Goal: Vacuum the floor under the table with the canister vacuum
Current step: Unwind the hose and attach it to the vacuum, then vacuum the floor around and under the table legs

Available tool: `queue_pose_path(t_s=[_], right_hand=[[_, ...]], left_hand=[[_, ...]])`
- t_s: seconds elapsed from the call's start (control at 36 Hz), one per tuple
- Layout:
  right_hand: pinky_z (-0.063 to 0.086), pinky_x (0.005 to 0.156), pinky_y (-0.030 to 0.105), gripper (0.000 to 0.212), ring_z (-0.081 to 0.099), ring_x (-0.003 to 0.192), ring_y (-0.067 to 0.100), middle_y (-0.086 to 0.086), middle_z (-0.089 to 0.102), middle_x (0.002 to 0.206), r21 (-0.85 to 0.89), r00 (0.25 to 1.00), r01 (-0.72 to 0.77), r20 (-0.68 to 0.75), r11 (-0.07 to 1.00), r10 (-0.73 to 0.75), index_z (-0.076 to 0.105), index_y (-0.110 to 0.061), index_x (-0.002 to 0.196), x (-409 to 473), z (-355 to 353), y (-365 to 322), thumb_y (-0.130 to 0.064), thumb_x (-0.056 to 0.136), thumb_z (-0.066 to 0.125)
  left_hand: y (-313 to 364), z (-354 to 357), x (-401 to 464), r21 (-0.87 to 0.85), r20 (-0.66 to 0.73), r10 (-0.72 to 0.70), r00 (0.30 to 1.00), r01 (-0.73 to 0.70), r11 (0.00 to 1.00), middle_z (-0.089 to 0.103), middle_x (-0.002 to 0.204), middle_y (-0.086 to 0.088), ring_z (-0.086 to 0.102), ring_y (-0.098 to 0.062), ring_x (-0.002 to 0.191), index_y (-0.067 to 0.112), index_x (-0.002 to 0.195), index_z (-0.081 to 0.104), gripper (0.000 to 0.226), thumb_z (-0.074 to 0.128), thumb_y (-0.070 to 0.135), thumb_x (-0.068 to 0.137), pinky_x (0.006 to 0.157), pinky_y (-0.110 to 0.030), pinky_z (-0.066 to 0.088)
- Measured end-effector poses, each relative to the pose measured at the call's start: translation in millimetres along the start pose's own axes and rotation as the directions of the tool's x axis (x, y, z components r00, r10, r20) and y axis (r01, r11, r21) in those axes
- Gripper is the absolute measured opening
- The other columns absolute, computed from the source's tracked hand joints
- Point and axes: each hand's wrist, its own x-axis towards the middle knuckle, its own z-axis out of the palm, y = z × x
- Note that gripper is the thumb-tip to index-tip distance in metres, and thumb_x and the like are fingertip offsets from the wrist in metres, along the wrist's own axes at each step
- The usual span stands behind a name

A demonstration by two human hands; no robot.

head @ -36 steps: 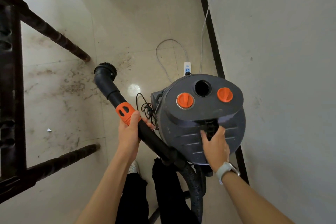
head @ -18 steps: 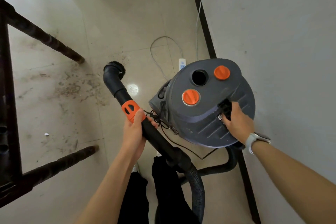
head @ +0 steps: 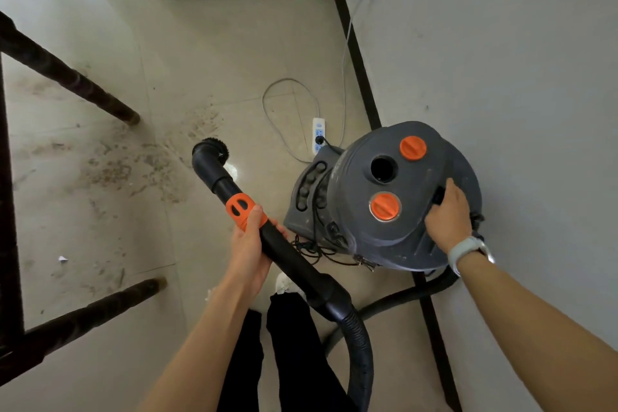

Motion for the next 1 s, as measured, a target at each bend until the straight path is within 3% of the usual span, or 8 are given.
queue_pose_path(t_s=[0.14, 0.19, 0.25, 0.36, 0.53, 0.72, 0.83, 1.0], right_hand=[[0.029, 0.111, 0.042, 0.049, 0.035, 0.134, 0.033, 0.02, 0.04, 0.142, 0.199, 0.95, 0.089, -0.311, 0.976, -0.023, 0.039, 0.0, 0.139, -75, 26, -67, -0.001, 0.091, 0.047], [0.035, 0.106, 0.037, 0.039, 0.046, 0.124, 0.024, 0.011, 0.051, 0.13, 0.288, 0.966, 0.221, -0.194, 0.932, -0.169, 0.047, -0.005, 0.133, -108, 39, -99, -0.012, 0.094, 0.048], [0.043, 0.101, 0.037, 0.041, 0.053, 0.113, 0.01, -0.003, 0.057, 0.118, 0.377, 0.937, 0.276, 0.102, 0.884, -0.336, 0.048, -0.015, 0.133, -139, 49, -134, -0.031, 0.095, 0.049], [0.047, 0.092, 0.037, 0.061, 0.054, 0.112, 0.013, -0.007, 0.053, 0.127, 0.125, 0.754, 0.5, 0.424, 0.857, -0.502, 0.034, -0.028, 0.142, -168, 74, -194, -0.05, 0.089, 0.055], [0.051, 0.081, 0.037, 0.041, 0.061, 0.093, 0.02, 0.001, 0.061, 0.108, -0.146, 0.73, 0.673, 0.289, 0.725, -0.62, 0.046, -0.021, 0.127, -124, 71, -291, -0.03, 0.088, 0.058], [0.045, 0.064, 0.033, 0.028, 0.062, 0.077, 0.029, 0.01, 0.066, 0.092, -0.294, 0.473, 0.857, 0.122, 0.424, -0.872, 0.059, -0.012, 0.11, -47, 37, -424, -0.022, 0.084, 0.064], [0.039, 0.063, 0.028, 0.03, 0.053, 0.072, 0.017, 0.0, 0.06, 0.091, -0.296, 0.515, 0.841, 0.18, 0.453, -0.838, 0.052, -0.017, 0.115, -34, 68, -449, -0.026, 0.087, 0.06], [0.043, 0.063, 0.037, 0.029, 0.06, 0.083, 0.033, 0.008, 0.058, 0.103, -0.254, 0.598, 0.802, 0.353, 0.541, -0.72, 0.045, -0.013, 0.118, -13, 187, -419, -0.021, 0.091, 0.051]], left_hand=[[25, -10, 2, -0.022, -0.001, -0.017, 1.0, 0.017, 1.0, 0.054, 0.074, -0.005, 0.055, -0.017, 0.069, 0.015, 0.096, 0.051, 0.01, 0.056, 0.024, 0.095, 0.075, -0.034, 0.052], [38, -14, 4, -0.041, 0.017, -0.021, 1.0, 0.022, 0.999, 0.054, 0.078, -0.006, 0.056, -0.017, 0.074, 0.015, 0.098, 0.051, 0.011, 0.055, 0.025, 0.095, 0.074, -0.034, 0.051], [56, -17, 7, -0.07, 0.033, -0.025, 0.999, 0.027, 0.997, 0.054, 0.08, -0.006, 0.056, -0.018, 0.076, 0.012, 0.104, 0.05, 0.019, 0.056, 0.027, 0.093, 0.074, -0.034, 0.051], [101, -23, 16, -0.111, 0.094, 0.029, 0.995, -0.019, 0.994, 0.053, 0.078, -0.004, 0.055, -0.015, 0.073, 0.011, 0.11, 0.046, 0.028, 0.054, 0.031, 0.093, 0.073, -0.03, 0.049], [185, -10, 33, -0.238, 0.222, 0.142, 0.965, -0.087, 0.967, 0.054, 0.086, -0.007, 0.058, -0.016, 0.079, 0.007, 0.117, 0.045, 0.032, 0.049, 0.031, 0.096, 0.077, -0.033, 0.052], [298, 15, 54, -0.42, 0.28, 0.306, 0.91, -0.17, 0.891, 0.052, 0.111, -0.017, 0.06, -0.026, 0.097, 0.001, 0.13, 0.041, 0.043, 0.046, 0.03, 0.1, 0.084, -0.042, 0.054], [317, 9, 85, -0.383, 0.248, 0.304, 0.92, -0.195, 0.903, 0.054, 0.109, -0.019, 0.062, -0.031, 0.097, 0.004, 0.12, 0.04, 0.033, 0.047, 0.028, 0.1, 0.088, -0.048, 0.052], [263, -23, 174, -0.089, 0.135, 0.182, 0.974, -0.171, 0.981, 0.054, 0.092, -0.006, 0.056, -0.017, 0.092, 0.011, 0.096, 0.051, 0.014, 0.049, 0.025, 0.099, 0.1, -0.041, 0.043]])
